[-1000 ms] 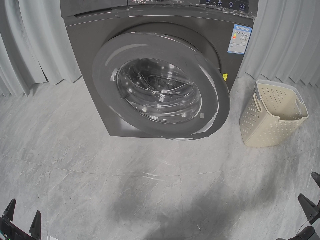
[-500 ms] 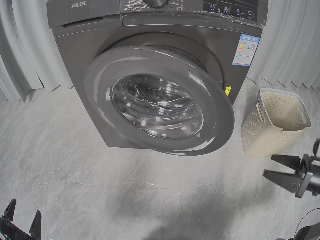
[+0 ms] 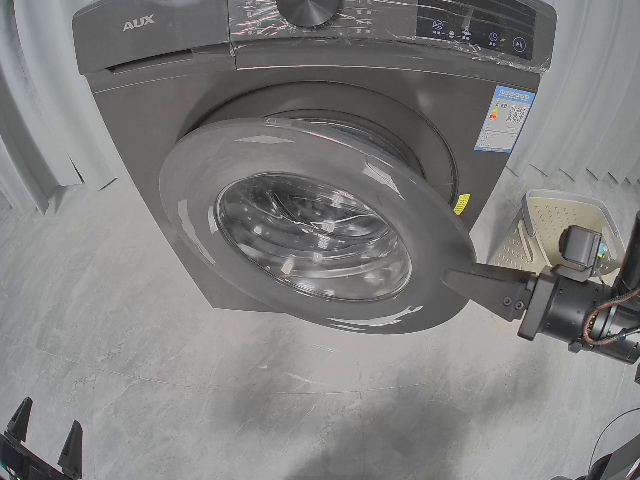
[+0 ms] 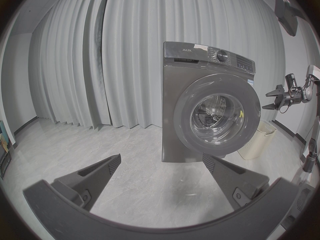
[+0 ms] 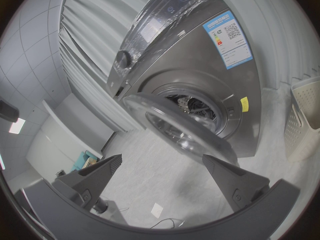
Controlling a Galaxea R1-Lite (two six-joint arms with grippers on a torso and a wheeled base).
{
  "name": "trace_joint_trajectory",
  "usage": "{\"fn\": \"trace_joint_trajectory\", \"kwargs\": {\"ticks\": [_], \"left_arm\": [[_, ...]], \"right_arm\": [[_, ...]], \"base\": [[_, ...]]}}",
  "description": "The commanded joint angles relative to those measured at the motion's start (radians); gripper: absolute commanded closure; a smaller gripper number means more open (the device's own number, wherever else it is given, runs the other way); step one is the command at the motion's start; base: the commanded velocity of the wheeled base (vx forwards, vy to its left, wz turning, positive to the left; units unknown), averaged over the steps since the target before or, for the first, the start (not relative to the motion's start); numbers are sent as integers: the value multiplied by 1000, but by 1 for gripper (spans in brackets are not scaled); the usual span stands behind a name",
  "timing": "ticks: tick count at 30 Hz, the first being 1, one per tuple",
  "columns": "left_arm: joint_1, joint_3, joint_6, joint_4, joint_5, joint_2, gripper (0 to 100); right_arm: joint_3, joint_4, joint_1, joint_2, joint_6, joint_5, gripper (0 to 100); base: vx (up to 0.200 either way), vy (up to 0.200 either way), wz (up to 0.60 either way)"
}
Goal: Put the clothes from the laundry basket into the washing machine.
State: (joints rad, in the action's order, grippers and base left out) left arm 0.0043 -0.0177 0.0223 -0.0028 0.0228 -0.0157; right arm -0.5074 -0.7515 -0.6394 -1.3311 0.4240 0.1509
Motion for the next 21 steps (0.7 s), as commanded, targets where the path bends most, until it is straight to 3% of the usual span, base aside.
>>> {"fn": "trace_joint_trajectory", "kwargs": {"ticks": [1, 3, 6, 11, 16, 21], "left_arm": [[0, 18, 1, 0, 0, 11, 0], [0, 18, -1, 0, 0, 11, 0], [0, 18, -1, 0, 0, 11, 0], [0, 18, -5, 0, 0, 10, 0], [0, 18, -7, 0, 0, 11, 0], [0, 18, -5, 0, 0, 10, 0]], "right_arm": [[-23, -60, 0, -115, -1, -30, 0], [-33, -83, 15, -135, -2, -33, 0], [-62, -149, 96, -177, -11, -31, 0], [-85, -246, 187, -189, -60, -62, 0], [-25, -258, 164, -177, -70, -63, 0], [53, -256, 50, -138, -99, -66, 0]], "base": [[0, 0, 0], [0, 0, 0], [0, 0, 0], [0, 0, 0], [0, 0, 0], [40, 0, 0]]}}
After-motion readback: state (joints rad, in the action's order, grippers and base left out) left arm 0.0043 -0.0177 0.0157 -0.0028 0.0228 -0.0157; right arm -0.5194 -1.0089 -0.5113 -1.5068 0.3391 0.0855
